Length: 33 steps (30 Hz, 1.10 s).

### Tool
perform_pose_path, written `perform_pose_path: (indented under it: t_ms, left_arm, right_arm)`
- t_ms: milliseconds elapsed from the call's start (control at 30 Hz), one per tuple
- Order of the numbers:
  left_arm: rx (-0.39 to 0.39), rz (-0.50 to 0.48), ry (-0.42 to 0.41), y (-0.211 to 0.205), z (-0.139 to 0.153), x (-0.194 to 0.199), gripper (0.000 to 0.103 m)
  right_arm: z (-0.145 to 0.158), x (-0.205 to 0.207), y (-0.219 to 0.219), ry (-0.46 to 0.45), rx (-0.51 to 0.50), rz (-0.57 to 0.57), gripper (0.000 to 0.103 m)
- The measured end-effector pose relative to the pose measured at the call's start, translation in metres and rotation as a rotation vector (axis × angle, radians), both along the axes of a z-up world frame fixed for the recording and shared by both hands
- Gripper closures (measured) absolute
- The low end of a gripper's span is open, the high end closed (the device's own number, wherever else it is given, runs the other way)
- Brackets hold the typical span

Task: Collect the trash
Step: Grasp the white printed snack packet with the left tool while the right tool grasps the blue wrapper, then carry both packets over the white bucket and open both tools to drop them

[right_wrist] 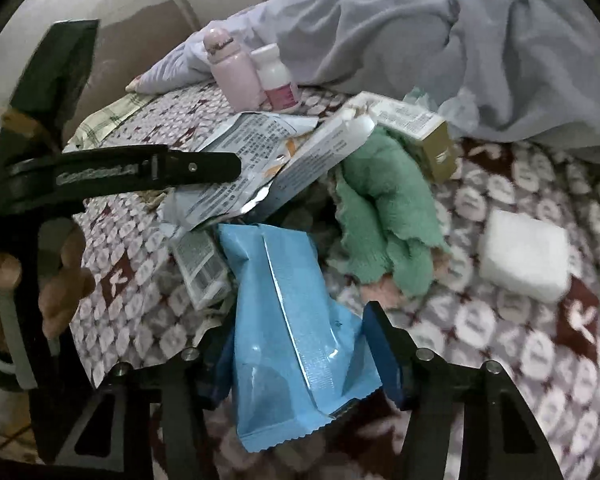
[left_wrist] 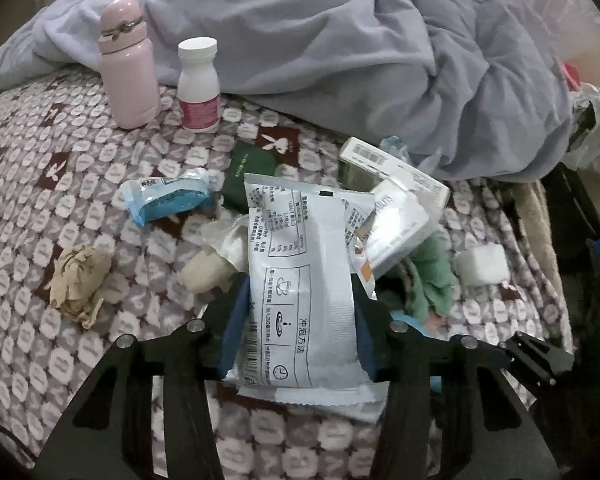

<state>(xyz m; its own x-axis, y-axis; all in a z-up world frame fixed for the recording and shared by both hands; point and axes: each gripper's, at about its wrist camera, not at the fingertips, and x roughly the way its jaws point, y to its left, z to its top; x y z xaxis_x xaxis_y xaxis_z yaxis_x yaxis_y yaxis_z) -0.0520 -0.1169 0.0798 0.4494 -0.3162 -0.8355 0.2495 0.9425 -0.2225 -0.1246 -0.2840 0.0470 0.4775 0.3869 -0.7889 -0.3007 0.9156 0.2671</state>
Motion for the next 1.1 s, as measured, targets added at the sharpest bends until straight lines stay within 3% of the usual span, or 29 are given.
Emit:
perform_pose_path:
  t_ms: [233,433,1100]
  left_arm:
    - [-0.036,-0.041,-0.076,-0.001,0.03,-0.027,0.062]
    - [-0.046,-0.095,-0.123,-0.025,0.05,-0.052,0.062]
    - [-0.027,-0.27,-0.167,-0.136,0.059,-0.114,0.062]
  right_arm:
    - [0.026,-0.04,-0.021,-0.073,-0.043,-0.085,0.047]
    - [0.044,-0.066,-0.044,-0.113,-0.085,-0.184,0.047]
    - [0.069,-0.132,-0.13,-0.15,-0.155,-0.419,0.047]
